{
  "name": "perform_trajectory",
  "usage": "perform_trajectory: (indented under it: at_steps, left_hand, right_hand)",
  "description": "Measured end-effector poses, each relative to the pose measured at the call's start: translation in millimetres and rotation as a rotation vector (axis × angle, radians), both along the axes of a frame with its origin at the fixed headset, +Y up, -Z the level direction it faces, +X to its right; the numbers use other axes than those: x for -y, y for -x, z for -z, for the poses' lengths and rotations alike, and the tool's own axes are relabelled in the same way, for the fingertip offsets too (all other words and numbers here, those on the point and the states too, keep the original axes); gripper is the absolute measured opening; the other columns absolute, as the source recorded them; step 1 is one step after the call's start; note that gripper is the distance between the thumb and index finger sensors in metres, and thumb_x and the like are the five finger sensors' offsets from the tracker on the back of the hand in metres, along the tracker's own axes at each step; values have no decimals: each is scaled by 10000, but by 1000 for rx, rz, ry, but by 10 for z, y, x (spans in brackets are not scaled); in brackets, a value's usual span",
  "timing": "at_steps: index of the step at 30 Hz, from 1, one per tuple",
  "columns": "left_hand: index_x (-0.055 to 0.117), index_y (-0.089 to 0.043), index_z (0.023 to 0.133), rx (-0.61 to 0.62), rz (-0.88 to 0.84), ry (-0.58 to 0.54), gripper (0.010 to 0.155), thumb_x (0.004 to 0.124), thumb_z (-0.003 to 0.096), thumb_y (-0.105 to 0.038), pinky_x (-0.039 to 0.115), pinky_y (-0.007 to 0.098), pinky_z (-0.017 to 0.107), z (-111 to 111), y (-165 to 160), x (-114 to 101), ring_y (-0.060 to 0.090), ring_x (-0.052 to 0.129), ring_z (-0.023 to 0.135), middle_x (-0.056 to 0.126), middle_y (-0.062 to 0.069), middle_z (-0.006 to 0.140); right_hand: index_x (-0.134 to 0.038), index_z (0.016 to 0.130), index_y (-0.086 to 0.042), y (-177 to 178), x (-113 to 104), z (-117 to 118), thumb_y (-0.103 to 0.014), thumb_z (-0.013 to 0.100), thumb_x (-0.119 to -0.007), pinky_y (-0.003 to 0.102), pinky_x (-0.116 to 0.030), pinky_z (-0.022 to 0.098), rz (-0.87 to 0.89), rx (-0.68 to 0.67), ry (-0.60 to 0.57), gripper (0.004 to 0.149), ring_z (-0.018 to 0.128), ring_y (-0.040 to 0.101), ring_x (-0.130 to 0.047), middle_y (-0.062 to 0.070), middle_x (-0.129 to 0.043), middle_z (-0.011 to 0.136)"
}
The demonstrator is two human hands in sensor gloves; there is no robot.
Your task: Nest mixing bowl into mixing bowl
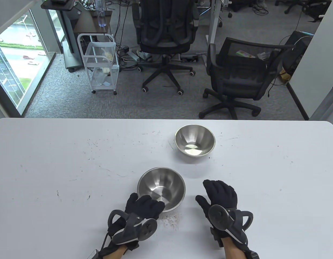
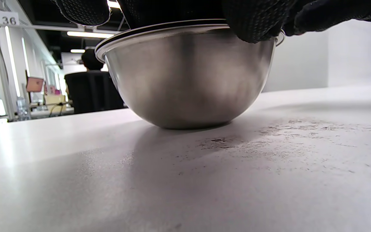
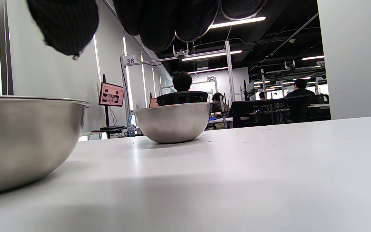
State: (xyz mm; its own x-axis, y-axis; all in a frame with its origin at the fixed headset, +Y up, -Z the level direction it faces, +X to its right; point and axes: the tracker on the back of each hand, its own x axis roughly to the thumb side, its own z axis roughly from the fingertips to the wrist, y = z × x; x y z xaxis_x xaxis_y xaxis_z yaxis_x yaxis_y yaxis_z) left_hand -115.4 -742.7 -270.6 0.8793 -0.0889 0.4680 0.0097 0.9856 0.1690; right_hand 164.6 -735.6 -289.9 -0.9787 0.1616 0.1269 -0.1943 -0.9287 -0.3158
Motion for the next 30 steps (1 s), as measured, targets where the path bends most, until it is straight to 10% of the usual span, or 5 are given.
perform_trajectory:
  at_steps: [30]
  left_hand:
    - [676,-381,1096,-192,-72,-74,610,713,508,-537,563,665,770,14,1013,-121,268,755,1073,820,-67,1108]
  right_hand:
    - [-719,1000,-281,10,3,8,-566,412,-857,573,-609,709,-14,4,18,668,957,289,-779,-18,-832,994]
